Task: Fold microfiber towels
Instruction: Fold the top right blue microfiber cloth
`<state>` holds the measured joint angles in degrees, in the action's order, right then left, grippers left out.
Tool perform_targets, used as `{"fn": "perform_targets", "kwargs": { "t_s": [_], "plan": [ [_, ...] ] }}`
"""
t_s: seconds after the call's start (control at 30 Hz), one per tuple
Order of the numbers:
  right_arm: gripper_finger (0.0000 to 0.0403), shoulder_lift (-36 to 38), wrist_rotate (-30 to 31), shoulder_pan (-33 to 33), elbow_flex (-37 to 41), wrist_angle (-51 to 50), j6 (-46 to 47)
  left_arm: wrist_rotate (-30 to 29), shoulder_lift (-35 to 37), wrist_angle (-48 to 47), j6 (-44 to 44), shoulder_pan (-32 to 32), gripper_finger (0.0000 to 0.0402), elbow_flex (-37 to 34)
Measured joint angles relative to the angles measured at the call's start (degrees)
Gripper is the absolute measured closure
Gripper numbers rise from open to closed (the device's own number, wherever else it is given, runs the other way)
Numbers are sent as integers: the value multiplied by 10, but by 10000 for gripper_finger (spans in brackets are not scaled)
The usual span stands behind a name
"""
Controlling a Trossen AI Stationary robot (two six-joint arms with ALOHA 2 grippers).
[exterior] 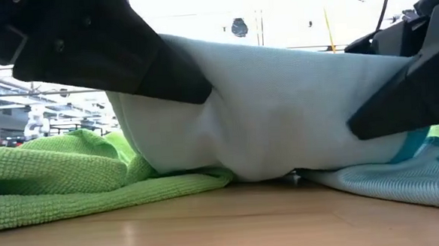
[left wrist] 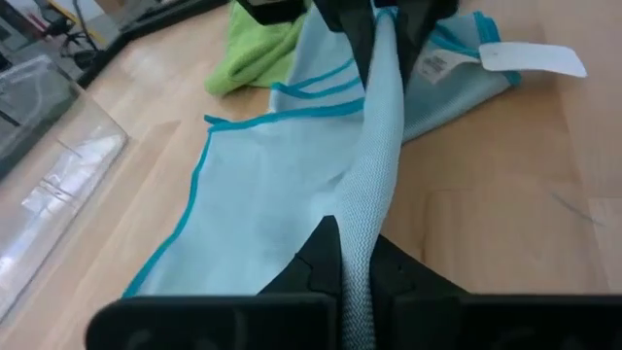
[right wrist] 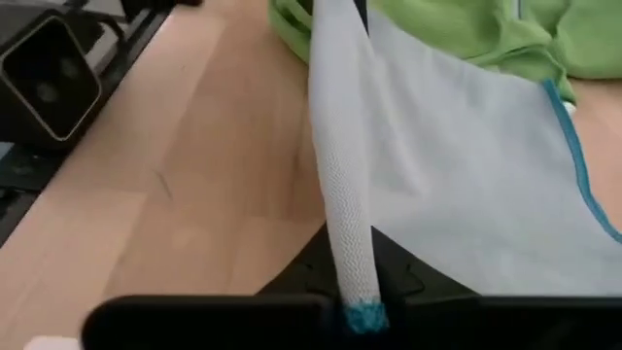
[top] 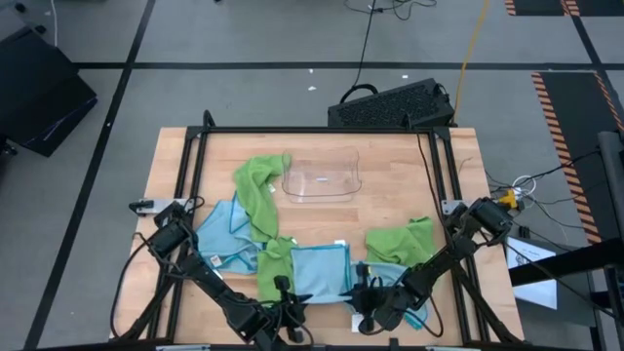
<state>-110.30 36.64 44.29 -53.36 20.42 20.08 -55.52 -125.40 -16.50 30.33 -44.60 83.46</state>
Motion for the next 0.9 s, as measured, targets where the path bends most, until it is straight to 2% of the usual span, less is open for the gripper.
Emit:
{"fn": "perform_targets", "kwargs": {
  "t_s": [0.23, 0.4, 0.6, 0.67, 0.77, 0.9],
  "plan": [
    [390, 40, -57, -5, 0, -4, -12, 54, 27, -8, -4, -4, 384, 0],
    [398, 79, -141, -27, 0, -3, 8, 130, 64, -27, -6, 2, 395, 0],
    [392, 81, -253, -61, 0, -16, 35, 220, 79, -70, -26, 24, 379, 0],
    [392, 80, -262, -73, 0, -32, 35, 241, 84, -91, -42, 34, 386, 0],
    [393, 80, -266, -92, 0, -43, 34, 238, 93, -139, -59, 53, 394, 0],
    [394, 80, -276, -122, 0, -72, 33, 241, 100, -200, -62, 92, 381, 0]
  ]
}}
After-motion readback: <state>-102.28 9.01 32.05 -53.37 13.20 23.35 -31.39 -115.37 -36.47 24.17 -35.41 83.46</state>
